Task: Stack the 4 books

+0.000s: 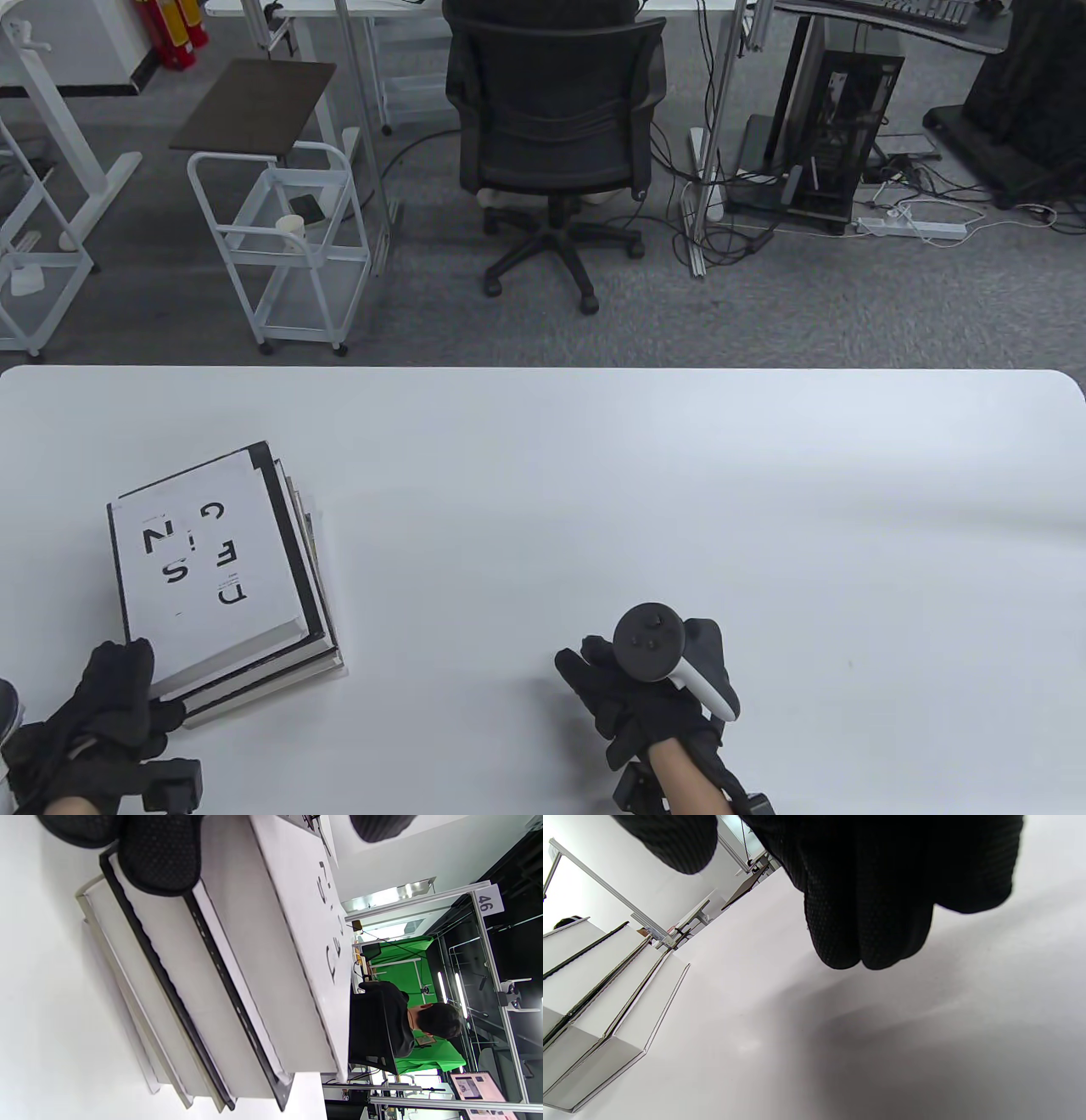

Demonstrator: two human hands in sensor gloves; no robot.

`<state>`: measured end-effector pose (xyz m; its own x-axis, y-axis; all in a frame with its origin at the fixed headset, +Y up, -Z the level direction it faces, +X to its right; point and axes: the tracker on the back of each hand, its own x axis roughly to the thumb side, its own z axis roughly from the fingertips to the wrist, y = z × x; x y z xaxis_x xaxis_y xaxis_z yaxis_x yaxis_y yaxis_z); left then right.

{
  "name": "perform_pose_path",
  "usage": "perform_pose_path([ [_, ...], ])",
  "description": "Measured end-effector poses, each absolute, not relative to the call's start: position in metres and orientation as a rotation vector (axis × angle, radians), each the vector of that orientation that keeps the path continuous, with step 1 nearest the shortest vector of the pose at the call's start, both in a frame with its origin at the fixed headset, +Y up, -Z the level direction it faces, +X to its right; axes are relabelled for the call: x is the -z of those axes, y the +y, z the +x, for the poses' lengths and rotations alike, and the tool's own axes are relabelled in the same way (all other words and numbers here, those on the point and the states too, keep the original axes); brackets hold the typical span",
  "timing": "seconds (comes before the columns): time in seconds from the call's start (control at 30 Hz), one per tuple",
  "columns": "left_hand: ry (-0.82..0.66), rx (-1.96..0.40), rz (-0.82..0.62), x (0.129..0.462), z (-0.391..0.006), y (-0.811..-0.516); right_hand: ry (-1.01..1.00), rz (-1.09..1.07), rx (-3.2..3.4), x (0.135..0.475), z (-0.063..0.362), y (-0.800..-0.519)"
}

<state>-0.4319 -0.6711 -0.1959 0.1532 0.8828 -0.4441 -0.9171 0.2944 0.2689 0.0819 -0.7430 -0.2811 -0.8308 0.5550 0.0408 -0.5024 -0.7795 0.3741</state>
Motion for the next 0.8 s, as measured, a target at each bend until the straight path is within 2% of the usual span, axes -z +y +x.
perform_pose_path([
  [0.27,0.723,-1.167,-0.057,0.181,-0.451,-0.669,0.446,0.236,-2.601,0.277,0.074,-0.739],
  [0.37,0.744,-1.191,-0.037,0.179,-0.464,-0.671,0.424,0.267,-2.628,0.274,0.069,-0.736],
  [0.43,0.697,-1.262,0.010,0.181,-0.471,-0.673,0.414,0.289,-2.642,0.272,0.065,-0.734],
  [0.53,0.708,-1.287,0.155,0.186,-0.482,-0.674,0.395,0.325,-2.680,0.269,0.058,-0.732],
  [0.73,0.618,-1.394,0.161,0.211,-0.493,-0.690,0.386,0.408,-2.733,0.262,0.043,-0.733],
  [0.8,0.493,-1.492,0.172,0.225,-0.495,-0.700,0.390,0.436,-2.735,0.261,0.038,-0.733],
])
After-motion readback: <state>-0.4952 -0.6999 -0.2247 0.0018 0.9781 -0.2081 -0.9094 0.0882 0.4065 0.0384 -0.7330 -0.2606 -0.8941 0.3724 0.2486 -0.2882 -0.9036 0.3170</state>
